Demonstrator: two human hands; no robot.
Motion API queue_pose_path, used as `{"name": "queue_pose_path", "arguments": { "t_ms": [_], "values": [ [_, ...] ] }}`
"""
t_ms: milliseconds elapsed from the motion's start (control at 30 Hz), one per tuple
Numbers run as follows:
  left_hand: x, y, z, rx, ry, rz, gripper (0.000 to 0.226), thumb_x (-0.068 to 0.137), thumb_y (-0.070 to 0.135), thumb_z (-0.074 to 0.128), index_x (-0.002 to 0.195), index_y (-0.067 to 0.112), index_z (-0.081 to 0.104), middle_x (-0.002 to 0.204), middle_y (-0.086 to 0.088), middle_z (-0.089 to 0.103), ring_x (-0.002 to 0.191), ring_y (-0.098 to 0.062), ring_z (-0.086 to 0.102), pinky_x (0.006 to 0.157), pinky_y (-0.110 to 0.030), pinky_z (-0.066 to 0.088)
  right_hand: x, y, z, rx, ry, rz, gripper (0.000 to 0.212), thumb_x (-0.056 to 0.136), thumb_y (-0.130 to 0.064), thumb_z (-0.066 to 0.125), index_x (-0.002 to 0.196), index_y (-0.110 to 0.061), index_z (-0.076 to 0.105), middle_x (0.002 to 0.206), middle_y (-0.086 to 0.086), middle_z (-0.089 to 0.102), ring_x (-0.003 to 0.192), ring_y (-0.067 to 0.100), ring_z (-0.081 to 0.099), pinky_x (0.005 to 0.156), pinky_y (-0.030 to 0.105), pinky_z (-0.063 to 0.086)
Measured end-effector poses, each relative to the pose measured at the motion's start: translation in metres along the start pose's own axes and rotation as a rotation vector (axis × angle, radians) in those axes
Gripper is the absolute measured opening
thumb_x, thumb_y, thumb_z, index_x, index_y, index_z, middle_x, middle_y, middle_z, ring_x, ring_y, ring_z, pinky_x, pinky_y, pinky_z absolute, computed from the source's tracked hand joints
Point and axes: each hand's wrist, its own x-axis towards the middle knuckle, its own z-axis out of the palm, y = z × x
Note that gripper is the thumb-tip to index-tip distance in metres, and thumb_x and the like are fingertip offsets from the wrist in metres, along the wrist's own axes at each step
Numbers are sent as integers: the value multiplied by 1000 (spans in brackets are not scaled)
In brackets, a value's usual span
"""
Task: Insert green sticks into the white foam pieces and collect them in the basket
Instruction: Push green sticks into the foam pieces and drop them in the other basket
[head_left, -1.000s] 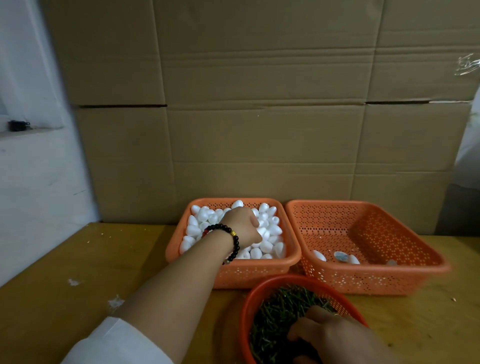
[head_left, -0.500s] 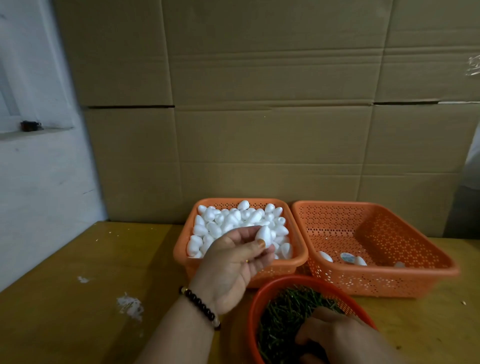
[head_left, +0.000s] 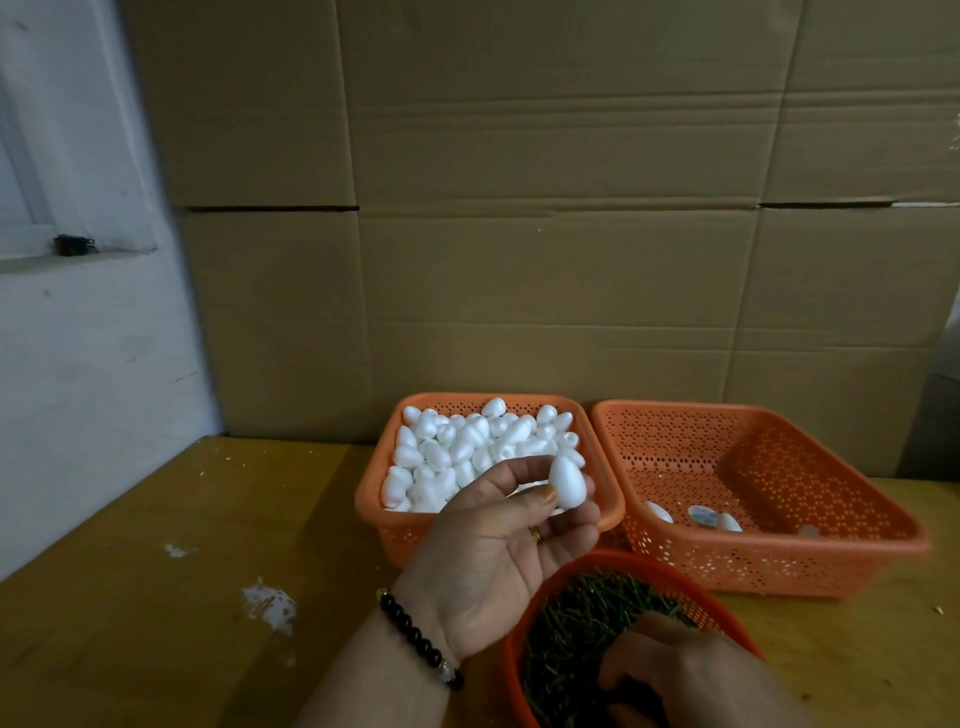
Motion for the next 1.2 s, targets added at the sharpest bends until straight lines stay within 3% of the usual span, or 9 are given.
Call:
{"name": "queue_pose_path", "arguments": {
  "t_ms": [100, 233, 367, 633, 767, 900, 1033, 1100, 1200],
  "values": [
    [0, 0, 1, -8, -14, -17, 24, 76, -4, 57, 97, 0, 68, 105, -25, 68, 78, -26, 69, 65, -32, 58, 1, 0, 1, -13, 2, -2, 31, 87, -54, 46, 117, -45, 46, 113, -23, 48, 107, -4, 50, 101, 14, 31],
    [0, 1, 0, -35, -35, -36, 24, 78, -4, 56, 88, 4, 76, 103, -22, 69, 77, -23, 69, 64, -29, 58, 1, -1, 1, -8, -3, 1, 31, 88, -53, 46, 117, -44, 45, 112, -21, 48, 103, 1, 53, 94, 17, 39],
    [0, 0, 1, -35, -46, -38, 28, 66, -3, 72, 94, 3, 74, 102, -20, 68, 78, -22, 68, 64, -28, 57, 2, -1, 1, -13, -1, -8, 32, 88, -55, 45, 118, -44, 45, 113, -20, 49, 103, 0, 53, 95, 16, 38],
    [0, -6, 1, 59, 42, 4, 36, 65, -6, 69, 98, 5, 65, 71, -11, 64, 60, -16, 62, 53, -24, 54, 2, -1, 0, -11, -2, -6, 36, 87, -57, 46, 120, -42, 44, 113, -21, 48, 104, 0, 52, 94, 16, 38],
    [0, -8, 3, 139, 52, 43, 29, 65, -3, 70, 91, 9, 71, 70, -6, 64, 60, -13, 61, 54, -24, 53, 2, -1, 0, -18, 1, -6, 39, 87, -60, 45, 121, -42, 43, 113, -22, 47, 104, 0, 52, 94, 16, 39],
    [-2, -9, 6, 306, 112, 139, 31, 69, -7, 75, 90, 15, 73, 84, -3, 70, 66, -16, 64, 59, -27, 53, 2, 0, 0, -12, 0, -8, 38, 87, -60, 44, 120, -43, 43, 107, -24, 44, 105, 1, 52, 95, 16, 38],
    [-5, -11, 9, 630, 187, 273, 32, 61, 11, 78, 86, 30, 70, 80, -1, 71, 67, -17, 65, 68, -31, 55, 2, 0, 1, -8, -2, -5, 35, 87, -60, 44, 118, -44, 44, 108, -25, 45, 104, 0, 52, 95, 17, 38],
    [-7, -12, 11, 747, 194, 324, 32, 62, 17, 78, 87, 33, 67, 76, -3, 70, 69, -22, 66, 73, -39, 58, 3, 0, 1, -6, -8, -5, 34, 87, -61, 43, 118, -45, 45, 110, -24, 46, 105, 0, 51, 95, 18, 39],
    [-8, -13, 15, 854, 196, 402, 33, 64, 21, 82, 90, 34, 67, 87, -8, 71, 82, -32, 68, 77, -50, 57, 3, 0, 0, -1, -17, 2, 35, 87, -60, 44, 118, -44, 45, 110, -23, 47, 105, 1, 51, 95, 17, 38]
  ]
}}
